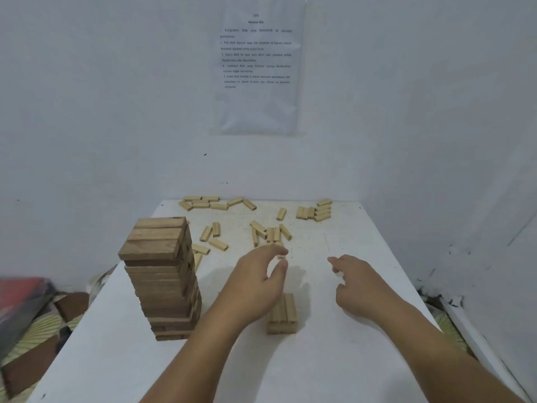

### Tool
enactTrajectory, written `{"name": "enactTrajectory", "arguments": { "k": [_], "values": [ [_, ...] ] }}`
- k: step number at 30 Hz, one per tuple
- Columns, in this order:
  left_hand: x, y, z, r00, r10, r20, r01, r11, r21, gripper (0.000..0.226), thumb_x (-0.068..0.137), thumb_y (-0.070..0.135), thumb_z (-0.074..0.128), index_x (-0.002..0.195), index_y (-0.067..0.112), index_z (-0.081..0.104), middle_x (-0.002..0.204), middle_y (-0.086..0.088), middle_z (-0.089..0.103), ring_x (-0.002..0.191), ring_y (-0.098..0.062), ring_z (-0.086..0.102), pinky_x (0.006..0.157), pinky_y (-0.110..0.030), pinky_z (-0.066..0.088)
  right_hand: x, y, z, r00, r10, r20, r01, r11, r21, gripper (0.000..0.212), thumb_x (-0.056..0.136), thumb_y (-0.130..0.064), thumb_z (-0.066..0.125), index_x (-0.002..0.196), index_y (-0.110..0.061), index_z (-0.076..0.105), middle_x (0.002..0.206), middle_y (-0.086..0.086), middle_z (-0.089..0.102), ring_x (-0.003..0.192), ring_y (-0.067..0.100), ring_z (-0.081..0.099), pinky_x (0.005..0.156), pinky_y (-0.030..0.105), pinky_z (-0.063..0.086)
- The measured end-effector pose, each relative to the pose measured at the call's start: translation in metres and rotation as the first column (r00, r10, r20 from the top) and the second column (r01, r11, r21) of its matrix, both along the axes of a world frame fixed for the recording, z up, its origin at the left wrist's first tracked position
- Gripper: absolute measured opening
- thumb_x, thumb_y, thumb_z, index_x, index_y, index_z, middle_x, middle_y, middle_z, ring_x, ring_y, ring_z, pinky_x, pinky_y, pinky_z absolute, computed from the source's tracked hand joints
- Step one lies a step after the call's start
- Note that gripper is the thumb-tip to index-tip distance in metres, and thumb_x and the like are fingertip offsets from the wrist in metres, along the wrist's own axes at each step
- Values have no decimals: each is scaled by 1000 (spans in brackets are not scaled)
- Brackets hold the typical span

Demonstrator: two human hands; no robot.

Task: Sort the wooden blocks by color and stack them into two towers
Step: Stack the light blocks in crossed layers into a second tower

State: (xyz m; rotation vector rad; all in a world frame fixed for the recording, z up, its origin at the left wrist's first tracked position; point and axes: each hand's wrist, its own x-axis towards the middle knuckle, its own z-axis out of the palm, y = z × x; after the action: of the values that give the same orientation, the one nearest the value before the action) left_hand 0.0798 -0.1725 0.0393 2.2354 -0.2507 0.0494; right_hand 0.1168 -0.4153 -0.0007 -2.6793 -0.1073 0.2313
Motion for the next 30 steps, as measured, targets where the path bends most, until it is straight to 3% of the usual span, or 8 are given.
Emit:
{"name": "enactTrajectory", "arguments": {
  "k": [3,7,9,13,18,22,26,30],
  "values": [
    [46,-28,14,1000,18,-24,-17,999,47,39,106,32,47,144,27,55,151,8,51,139,-13,47,108,-28,38,30,-13,-1,998,-45,40,45,999,-12,68,92,-14,53,157,-22,37,136,-9,50,133,15,46,102,25,40],
    [116,-68,15,994,35,-101,-21,990,137,46,100,19,48,146,22,52,149,0,52,121,-20,58,99,-35,49,79,-23,-7,984,-151,95,151,989,8,62,96,-37,60,154,-22,42,144,-2,51,134,21,46,108,39,43],
    [146,-85,10,991,24,-135,7,973,229,52,95,13,51,147,19,51,148,-4,53,126,-24,56,99,-34,48,104,-26,-10,974,-188,128,189,982,7,61,96,-43,61,152,-24,44,146,-2,50,135,23,45,107,43,43],
    [203,-104,-2,984,3,-179,68,918,390,52,88,5,55,139,16,55,131,-6,59,113,-25,61,94,-38,56,146,-29,-17,969,-175,177,188,981,-58,60,96,-45,60,151,-25,44,149,-2,45,136,25,43,106,45,42],
    [264,-102,-18,989,-22,-143,98,827,553,55,88,8,61,141,17,54,143,-4,54,126,-23,55,102,-37,51,187,-24,-24,963,-88,254,107,992,-62,49,97,-43,59,143,-26,53,148,-9,47,137,24,34,105,44,32],
    [289,-91,-31,986,-33,-162,124,797,591,36,84,8,64,119,16,67,112,3,63,94,-15,60,73,-25,50,215,-15,-31,959,26,283,-8,998,-66,41,97,-43,57,136,-31,57,144,-19,48,136,21,26,104,44,24],
    [298,-83,-36,985,-80,-155,148,853,501,65,84,22,81,144,19,59,136,1,62,124,-18,59,90,-25,46,235,-3,-36,956,57,288,-31,995,-93,18,94,-34,52,103,-30,67,121,-21,55,125,19,30,96,40,23],
    [303,-87,-43,989,-98,-109,139,857,495,23,82,24,84,98,11,74,94,-5,67,89,-21,62,84,-39,55,239,1,-38,952,23,304,-10,999,-46,20,94,-30,50,92,-33,70,118,-20,58,116,15,26,84,34,13]
  ]
}}
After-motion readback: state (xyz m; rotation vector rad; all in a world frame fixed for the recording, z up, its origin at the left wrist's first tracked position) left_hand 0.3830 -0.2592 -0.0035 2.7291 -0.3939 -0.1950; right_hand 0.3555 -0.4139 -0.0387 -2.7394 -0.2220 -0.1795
